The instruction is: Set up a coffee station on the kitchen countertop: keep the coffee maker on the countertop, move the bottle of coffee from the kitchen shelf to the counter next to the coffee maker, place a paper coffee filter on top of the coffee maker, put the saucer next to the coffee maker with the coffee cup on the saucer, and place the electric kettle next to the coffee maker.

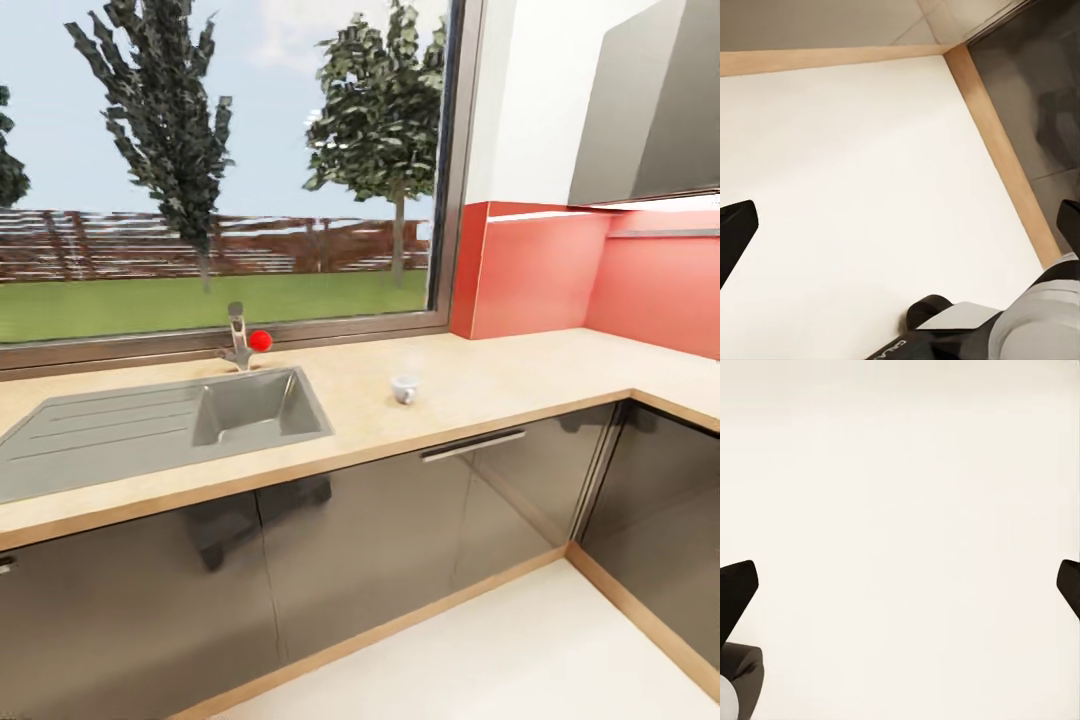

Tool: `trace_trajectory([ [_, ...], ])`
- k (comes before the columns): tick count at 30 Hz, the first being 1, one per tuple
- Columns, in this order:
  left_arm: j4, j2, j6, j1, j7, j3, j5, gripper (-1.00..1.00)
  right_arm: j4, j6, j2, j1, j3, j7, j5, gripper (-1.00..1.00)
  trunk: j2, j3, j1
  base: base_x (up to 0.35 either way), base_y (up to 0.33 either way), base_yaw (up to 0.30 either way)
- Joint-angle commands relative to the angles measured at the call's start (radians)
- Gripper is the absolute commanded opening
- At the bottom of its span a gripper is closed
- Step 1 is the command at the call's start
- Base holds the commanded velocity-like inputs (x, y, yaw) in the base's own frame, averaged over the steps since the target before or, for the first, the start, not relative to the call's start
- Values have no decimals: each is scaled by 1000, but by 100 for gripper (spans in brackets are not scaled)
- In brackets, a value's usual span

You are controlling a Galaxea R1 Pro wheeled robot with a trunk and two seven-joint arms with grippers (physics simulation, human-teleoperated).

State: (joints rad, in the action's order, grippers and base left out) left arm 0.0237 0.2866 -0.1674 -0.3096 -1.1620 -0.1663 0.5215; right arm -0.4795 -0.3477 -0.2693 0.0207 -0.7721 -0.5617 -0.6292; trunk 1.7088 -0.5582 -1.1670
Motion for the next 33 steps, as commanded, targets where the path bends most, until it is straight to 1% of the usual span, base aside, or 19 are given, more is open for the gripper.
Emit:
trace_trajectory([
  [1,-1,0,-9,-1,-2,-9,6,100,-1,-6,1,-1,-7,-4,-10,100,0,-1,0,8,-230,111],
  [5,-1,0,-9,-1,-2,-9,6,100,0,-6,2,-1,-7,-3,-11,100,0,-1,0,4,-122,186],
  [15,-1,0,-9,-1,-1,-9,6,100,-1,-7,2,-1,-7,-3,-12,100,0,-1,0,1,-34,254],
  [25,-1,0,-9,-1,-1,-9,6,100,-1,-7,2,-1,-7,-3,-12,100,0,-1,0,0,-275,61],
  [28,-1,0,-9,-1,-1,-9,6,100,-1,-7,2,-1,-7,-3,-12,100,0,-1,0,0,-255,184],
  [33,-1,0,-9,0,-1,-8,6,100,-1,-7,2,-1,-7,-3,-12,100,0,-1,0,0,-81,245],
])
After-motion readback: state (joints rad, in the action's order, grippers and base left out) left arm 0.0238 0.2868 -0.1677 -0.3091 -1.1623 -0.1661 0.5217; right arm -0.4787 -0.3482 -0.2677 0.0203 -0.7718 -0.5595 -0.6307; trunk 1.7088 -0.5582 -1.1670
